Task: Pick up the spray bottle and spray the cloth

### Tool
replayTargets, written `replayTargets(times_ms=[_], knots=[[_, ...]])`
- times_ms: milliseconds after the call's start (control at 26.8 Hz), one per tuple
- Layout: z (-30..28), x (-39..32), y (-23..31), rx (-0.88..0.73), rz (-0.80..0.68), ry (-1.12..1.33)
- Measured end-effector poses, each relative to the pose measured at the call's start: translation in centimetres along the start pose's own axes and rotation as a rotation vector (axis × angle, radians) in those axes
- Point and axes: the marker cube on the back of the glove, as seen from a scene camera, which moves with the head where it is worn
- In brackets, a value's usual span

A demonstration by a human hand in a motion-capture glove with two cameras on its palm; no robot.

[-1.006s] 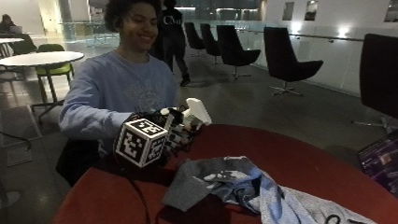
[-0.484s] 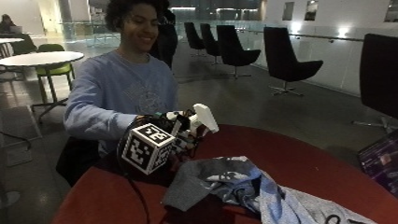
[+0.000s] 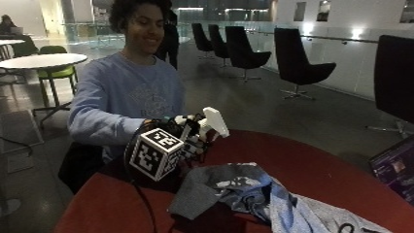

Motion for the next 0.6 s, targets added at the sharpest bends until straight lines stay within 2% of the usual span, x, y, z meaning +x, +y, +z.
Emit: replayTargets(times_ms=[596], knots=[[0.88,-0.56,-0.25,-0.045,0.026,0.018]])
